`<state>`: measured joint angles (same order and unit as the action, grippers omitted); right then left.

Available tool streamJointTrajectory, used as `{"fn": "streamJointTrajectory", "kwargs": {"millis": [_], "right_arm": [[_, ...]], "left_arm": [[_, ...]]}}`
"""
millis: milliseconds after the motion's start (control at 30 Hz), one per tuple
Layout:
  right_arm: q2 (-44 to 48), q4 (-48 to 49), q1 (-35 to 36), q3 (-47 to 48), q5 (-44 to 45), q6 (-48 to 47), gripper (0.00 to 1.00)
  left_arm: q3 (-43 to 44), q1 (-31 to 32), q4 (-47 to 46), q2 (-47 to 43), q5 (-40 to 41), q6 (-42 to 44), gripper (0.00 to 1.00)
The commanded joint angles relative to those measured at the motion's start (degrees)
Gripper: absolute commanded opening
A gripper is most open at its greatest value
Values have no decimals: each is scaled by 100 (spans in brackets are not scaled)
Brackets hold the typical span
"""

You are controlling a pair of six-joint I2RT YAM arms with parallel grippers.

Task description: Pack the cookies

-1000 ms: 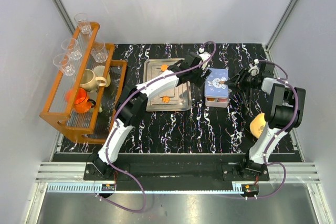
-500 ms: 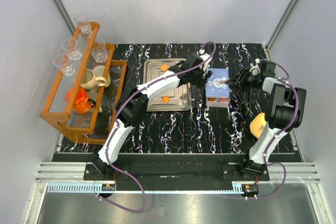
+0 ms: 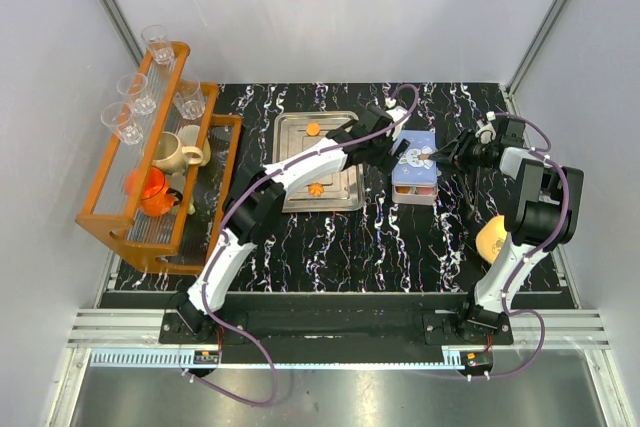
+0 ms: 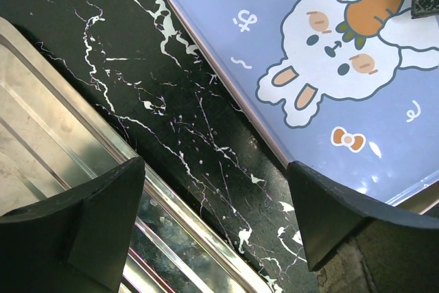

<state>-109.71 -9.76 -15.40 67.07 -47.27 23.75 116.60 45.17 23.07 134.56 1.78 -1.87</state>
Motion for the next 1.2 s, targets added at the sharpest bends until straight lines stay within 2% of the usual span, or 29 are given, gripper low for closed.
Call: {"fn": "streamJointTrajectory", "kwargs": {"millis": [0,467,1167], "right_arm": [[275,-35,-60,184,86,-142,44],[240,-26,-77,166,68,-134,44],[248,-17,-86,184,-2,-107,44]], "left_arm": [[91,54,-180,-97,217,81,88],[-14,-8,-277,-176,481,125,88],[144,-34,-294,228,455,143,88]]}}
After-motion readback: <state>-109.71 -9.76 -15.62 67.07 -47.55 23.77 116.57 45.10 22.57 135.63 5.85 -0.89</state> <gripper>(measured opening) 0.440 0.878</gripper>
